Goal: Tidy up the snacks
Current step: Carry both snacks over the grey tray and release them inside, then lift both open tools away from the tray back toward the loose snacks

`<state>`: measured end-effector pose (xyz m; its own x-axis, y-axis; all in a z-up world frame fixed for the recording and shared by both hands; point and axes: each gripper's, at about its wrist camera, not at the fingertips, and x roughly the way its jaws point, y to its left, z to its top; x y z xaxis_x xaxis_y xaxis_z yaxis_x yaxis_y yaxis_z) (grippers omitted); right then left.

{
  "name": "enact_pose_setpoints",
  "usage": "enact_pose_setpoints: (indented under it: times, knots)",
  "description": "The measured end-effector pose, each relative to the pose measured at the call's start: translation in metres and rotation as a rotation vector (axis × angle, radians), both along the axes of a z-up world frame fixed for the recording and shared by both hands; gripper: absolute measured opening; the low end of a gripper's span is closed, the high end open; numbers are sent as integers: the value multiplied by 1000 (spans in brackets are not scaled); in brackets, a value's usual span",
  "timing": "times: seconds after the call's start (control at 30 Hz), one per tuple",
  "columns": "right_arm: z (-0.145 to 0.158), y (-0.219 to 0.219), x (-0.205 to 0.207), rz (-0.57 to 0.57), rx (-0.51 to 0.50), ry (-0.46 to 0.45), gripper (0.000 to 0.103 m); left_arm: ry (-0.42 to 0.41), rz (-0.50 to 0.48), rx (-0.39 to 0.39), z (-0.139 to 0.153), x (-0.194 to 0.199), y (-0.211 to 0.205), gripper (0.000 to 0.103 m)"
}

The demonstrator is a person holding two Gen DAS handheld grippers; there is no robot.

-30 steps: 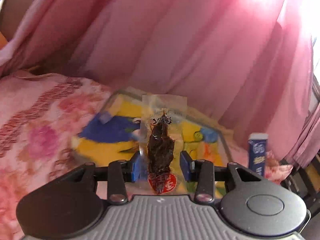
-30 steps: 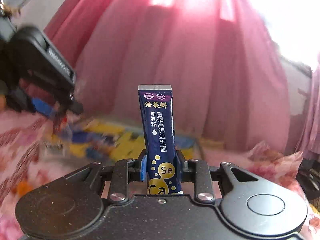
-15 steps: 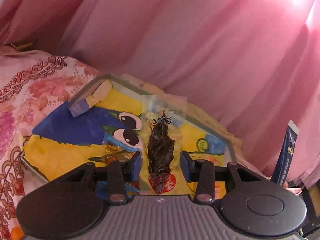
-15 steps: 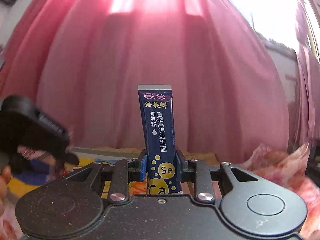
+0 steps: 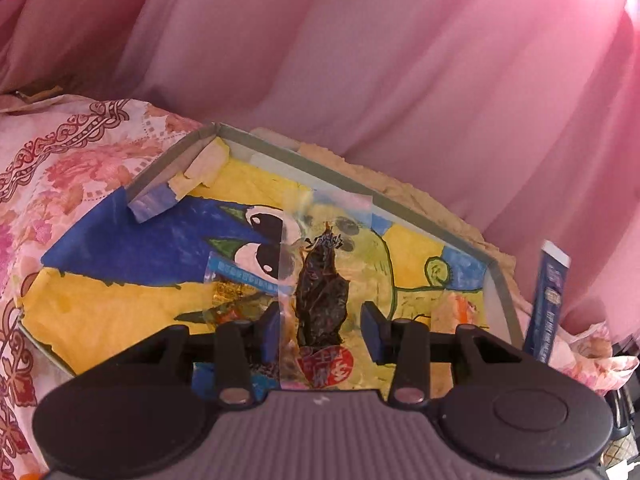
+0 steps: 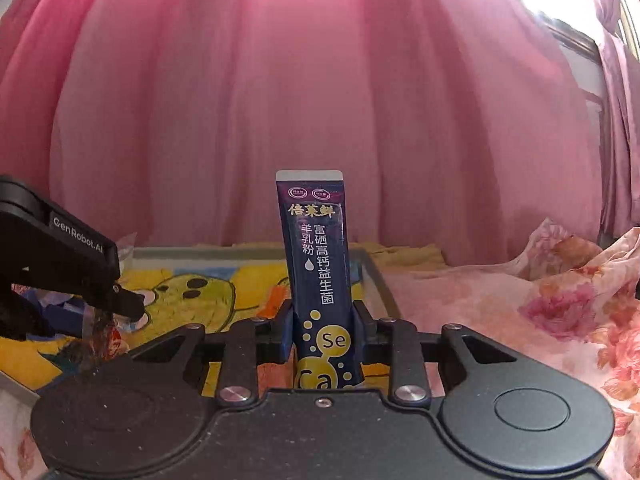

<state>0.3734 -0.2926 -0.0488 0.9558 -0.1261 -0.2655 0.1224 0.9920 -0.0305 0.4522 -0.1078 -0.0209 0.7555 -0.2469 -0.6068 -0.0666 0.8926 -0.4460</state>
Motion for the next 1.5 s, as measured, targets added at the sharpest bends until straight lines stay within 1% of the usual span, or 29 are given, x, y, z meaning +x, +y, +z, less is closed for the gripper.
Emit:
enact_pose_setpoints:
  times: [0.07,0.13,0.17,0.2,0.3,0.37,0.47,0.53,0.6,0.63,0.7,0.8,0.9,1.03,1.23,1.5]
  knots:
    - [-2,1,2,0,-11,5,36,4,3,15,1,0,-1,48]
    - [-3,2,3,4,-11,8,46,6,6,27,2,0,-1,60]
    - [-4,2,3,10,-11,12,53,5,7,29,3,-1,-2,62]
    - [-4,3,3,12,-14,13,58,5,6,30,4,-2,-2,66]
    - [-2,3,-1,14,-20,7,62,-1,1,37,9,-8,0,75]
    - [3,2,-4,9,-18,-2,68,-23,5,49,16,-14,2,81]
    - [15,3,-14,0,-13,-32,75,-67,6,60,29,-26,8,87]
    - [25,2,-22,-6,-10,-48,81,-92,5,67,38,-35,12,95]
    - [36,1,-33,-8,7,-68,87,-123,8,74,49,-47,18,98]
    - [41,0,-39,-8,13,-77,88,-135,9,78,54,-52,20,100]
    - [53,0,-54,-10,19,-98,94,-156,12,84,62,-65,24,101]
    - [67,0,-76,1,25,-124,97,-187,18,90,74,-86,31,102]
    - [79,3,-100,21,4,-148,102,-210,20,110,82,-112,35,102]
    - [90,7,-134,41,9,-160,102,-237,21,137,88,-145,39,102]
    - [95,12,-181,53,7,-156,102,-269,12,181,89,-190,44,102]
    - [85,14,-228,65,43,-96,102,-289,-9,242,83,-237,50,103]
